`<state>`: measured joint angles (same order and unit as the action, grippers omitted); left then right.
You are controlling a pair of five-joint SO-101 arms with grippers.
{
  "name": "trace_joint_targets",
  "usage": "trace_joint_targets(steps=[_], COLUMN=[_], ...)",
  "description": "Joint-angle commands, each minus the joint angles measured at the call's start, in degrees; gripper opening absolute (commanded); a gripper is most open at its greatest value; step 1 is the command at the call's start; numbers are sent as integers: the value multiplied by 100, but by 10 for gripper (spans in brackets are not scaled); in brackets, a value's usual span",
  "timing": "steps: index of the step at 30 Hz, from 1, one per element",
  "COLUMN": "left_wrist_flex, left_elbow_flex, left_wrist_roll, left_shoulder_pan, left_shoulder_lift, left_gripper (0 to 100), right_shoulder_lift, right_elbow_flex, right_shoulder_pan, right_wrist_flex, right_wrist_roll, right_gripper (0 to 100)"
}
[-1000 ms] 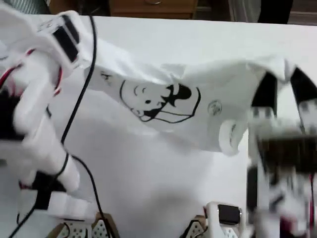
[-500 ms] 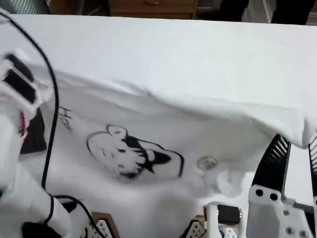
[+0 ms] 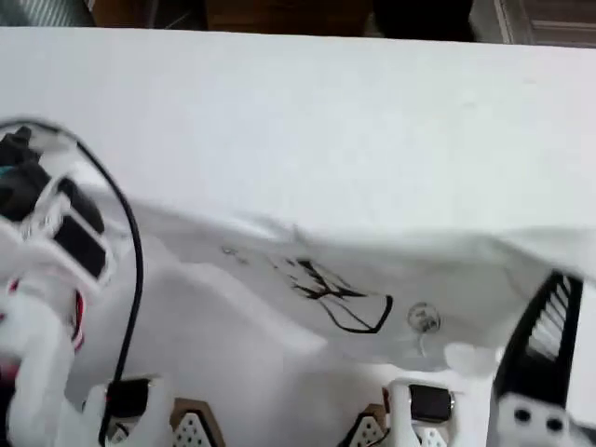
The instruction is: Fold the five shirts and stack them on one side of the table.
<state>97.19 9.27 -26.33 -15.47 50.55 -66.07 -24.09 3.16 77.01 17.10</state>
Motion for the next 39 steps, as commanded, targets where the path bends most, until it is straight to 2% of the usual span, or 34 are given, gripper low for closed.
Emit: trace_joint_targets(steps=[1,4,7,9,14,17,22,29,34,39], left_wrist_flex=[-149,-387,-1108,-1688,-3341,-4097,-5081,-5248,-4879,-4642], left_elbow_flex=[-409,-866,-1349,-1640,-2273,-2475,-2158,-163,1191,1982], left_wrist_roll=[79,79,79,88,695,1020,1037,1029,1046,1046], left_shoulder_pan=[44,44,35,53,220,448,633,659,633,615], left_shoulder_lift=[167,158,158,158,-53,-580,-1952,-4202,-5618,-6822], left_gripper=[27,27,27,28,31,31,31,30,30,28], right_shoulder_lift=[189,295,470,585,857,1130,1798,3099,4101,5165], right_elbow_flex=[-334,-44,615,1178,2655,3464,4396,4378,3771,3367], right_shoulder_pan=[-57,-57,-57,-57,-57,-57,-48,4,4,4], right_wrist_flex=[435,462,136,-268,-1543,-2387,-3697,-5297,-5349,-5349], right_wrist_roll=[-62,-88,-97,-79,-62,-62,-53,-44,-44,-44], right_gripper=[19,19,19,19,19,19,19,19,19,19])
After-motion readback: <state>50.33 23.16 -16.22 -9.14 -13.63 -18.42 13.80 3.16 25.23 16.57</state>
